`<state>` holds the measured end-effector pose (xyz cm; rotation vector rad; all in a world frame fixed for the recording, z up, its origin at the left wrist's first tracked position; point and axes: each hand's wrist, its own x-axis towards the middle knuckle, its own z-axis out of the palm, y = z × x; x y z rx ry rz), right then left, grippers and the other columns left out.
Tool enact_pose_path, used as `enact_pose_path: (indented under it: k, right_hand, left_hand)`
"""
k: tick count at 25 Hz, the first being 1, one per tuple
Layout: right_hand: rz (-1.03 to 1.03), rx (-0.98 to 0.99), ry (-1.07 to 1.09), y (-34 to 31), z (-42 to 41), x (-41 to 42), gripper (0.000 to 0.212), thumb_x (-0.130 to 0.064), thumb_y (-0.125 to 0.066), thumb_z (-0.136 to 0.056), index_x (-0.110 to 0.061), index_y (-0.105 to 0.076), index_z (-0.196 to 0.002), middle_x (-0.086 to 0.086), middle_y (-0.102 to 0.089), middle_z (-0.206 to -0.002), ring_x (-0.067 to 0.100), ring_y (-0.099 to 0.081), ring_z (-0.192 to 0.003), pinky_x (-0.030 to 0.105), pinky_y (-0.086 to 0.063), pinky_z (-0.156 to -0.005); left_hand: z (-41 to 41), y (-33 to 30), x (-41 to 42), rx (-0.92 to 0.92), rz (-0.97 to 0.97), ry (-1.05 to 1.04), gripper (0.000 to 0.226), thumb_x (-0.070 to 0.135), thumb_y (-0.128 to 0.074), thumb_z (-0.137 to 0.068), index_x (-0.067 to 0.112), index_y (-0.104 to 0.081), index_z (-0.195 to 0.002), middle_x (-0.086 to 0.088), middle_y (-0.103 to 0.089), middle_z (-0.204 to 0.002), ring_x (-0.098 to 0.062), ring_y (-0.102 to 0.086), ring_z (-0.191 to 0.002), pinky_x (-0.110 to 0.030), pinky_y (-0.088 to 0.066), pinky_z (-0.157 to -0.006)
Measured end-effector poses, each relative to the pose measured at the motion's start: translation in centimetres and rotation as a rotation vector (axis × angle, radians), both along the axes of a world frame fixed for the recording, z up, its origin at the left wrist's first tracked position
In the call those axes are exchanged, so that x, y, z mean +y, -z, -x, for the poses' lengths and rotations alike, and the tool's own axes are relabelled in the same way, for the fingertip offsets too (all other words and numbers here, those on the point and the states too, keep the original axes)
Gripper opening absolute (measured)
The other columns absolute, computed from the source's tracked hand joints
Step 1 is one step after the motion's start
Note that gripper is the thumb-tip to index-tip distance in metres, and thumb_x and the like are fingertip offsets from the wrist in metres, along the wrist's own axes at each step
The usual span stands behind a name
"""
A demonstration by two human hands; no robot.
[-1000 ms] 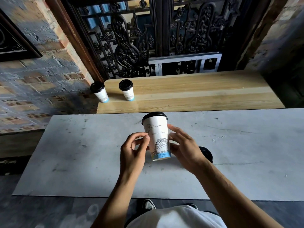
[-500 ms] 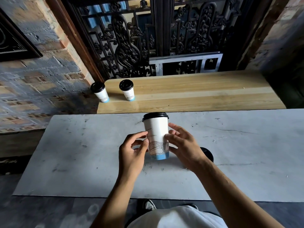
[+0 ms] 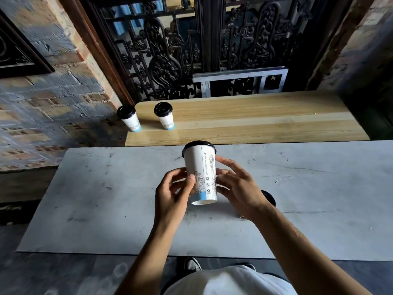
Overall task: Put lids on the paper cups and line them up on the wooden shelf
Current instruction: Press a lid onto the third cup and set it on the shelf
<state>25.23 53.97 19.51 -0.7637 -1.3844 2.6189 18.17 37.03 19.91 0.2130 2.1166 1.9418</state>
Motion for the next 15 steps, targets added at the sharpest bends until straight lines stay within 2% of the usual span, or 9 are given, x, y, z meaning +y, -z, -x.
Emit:
enact_pose_path:
  k: [2,4,8,10,13,15]
  right_hand:
    - [0.007,0.021,0.004,-0.05,-0.02,0.00,0.043,0.008,-0.052,-0.098,-0.015,-0.059,-0.133,0.020,-0.072,-0.106,0.030,-0.066,-0.098,0.042,-0.051,-0.088]
    - [0.027,0.044,0.017,0.11,-0.03,0.05,0.043,0.007,-0.056,-0.097,-0.017,-0.060,-0.132,0.022,-0.068,-0.113,0.030,-0.066,-0.104,0.044,-0.053,-0.091]
    - [0.158,0.050,-0.010,0.76,-0.14,-0.02,0.057,-0.008,-0.065,-0.088,-0.016,-0.053,-0.143,0.024,-0.067,-0.120,0.036,-0.066,-0.107,0.051,-0.057,-0.089]
    - [0.193,0.061,-0.044,0.79,-0.12,-0.17,0.057,-0.011,-0.064,-0.087,-0.013,-0.055,-0.143,0.024,-0.066,-0.119,0.041,-0.063,-0.105,0.052,-0.055,-0.090]
    - [0.157,0.069,-0.062,0.66,-0.11,-0.20,0.051,-0.013,-0.066,-0.088,-0.010,-0.058,-0.138,0.021,-0.068,-0.116,0.039,-0.066,-0.100,0.049,-0.056,-0.089]
    - [0.085,0.031,-0.050,0.56,-0.16,-0.03,0.051,-0.017,-0.071,-0.086,-0.012,-0.058,-0.134,0.016,-0.072,-0.113,0.033,-0.070,-0.097,0.047,-0.058,-0.087]
  left_hand:
    - [-0.08,-0.08,0.10,-0.016,-0.013,0.007,0.014,0.015,-0.072,-0.092,0.022,-0.070,-0.104,0.019,-0.080,-0.096,0.000,-0.074,-0.090,-0.018,-0.057,-0.078]
    - [-0.07,-0.03,0.08,-0.020,-0.010,0.009,0.016,0.012,-0.071,-0.094,0.024,-0.071,-0.104,0.017,-0.080,-0.096,-0.002,-0.074,-0.091,-0.020,-0.057,-0.080]
    - [0.16,0.03,-0.04,-0.032,-0.013,0.000,0.013,0.025,-0.072,-0.093,0.035,-0.076,-0.100,0.015,-0.081,-0.101,-0.006,-0.075,-0.096,-0.043,-0.060,-0.090]
    - [0.15,-0.04,0.11,-0.023,0.000,0.002,0.015,0.026,-0.071,-0.094,0.039,-0.077,-0.099,0.013,-0.081,-0.102,-0.009,-0.075,-0.099,-0.049,-0.060,-0.093]
    - [0.19,-0.15,0.08,0.034,0.027,-0.004,0.028,0.012,-0.067,-0.097,0.039,-0.074,-0.102,0.012,-0.080,-0.100,-0.006,-0.075,-0.092,-0.045,-0.062,-0.089]
    - [0.30,-0.08,-0.20,0.101,0.035,0.004,0.041,0.001,-0.066,-0.094,0.040,-0.072,-0.107,0.003,-0.077,-0.107,-0.012,-0.074,-0.094,-0.041,-0.062,-0.085]
